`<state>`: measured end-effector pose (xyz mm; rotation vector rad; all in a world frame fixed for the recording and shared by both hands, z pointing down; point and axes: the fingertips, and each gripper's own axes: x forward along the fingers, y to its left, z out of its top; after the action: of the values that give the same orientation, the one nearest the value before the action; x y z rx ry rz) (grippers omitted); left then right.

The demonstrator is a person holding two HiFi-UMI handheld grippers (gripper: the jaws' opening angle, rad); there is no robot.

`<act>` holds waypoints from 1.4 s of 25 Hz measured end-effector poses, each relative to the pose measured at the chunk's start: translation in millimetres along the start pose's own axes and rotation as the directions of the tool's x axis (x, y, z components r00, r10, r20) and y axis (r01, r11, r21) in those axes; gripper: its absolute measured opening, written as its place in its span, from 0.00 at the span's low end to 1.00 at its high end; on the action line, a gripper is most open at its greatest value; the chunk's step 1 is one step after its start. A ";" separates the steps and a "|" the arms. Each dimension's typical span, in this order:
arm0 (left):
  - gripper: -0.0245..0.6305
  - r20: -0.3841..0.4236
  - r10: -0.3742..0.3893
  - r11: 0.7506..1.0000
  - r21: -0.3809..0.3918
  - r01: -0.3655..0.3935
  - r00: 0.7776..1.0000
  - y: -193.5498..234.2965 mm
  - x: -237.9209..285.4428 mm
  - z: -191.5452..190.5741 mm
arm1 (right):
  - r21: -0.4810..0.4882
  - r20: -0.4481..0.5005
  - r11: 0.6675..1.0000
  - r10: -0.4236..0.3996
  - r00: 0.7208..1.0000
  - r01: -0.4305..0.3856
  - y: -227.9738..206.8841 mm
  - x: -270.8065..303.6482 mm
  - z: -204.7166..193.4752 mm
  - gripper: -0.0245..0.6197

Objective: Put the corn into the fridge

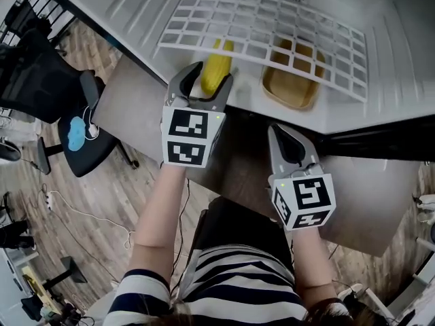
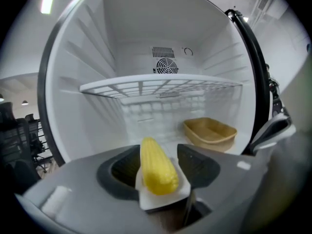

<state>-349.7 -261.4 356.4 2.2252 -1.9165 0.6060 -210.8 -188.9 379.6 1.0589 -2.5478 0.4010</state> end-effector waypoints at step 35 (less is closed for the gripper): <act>0.04 0.013 0.174 0.956 -0.243 -0.166 0.985 16.1 -135.9 -23.0 | -0.035 0.085 0.999 -0.020 0.996 0.023 -5.5 -22.0 42.4 0.03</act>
<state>-384.5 -131.5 322.0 1.9492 -2.0884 0.3357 -201.2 -195.2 332.9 1.1115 -2.6053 0.3102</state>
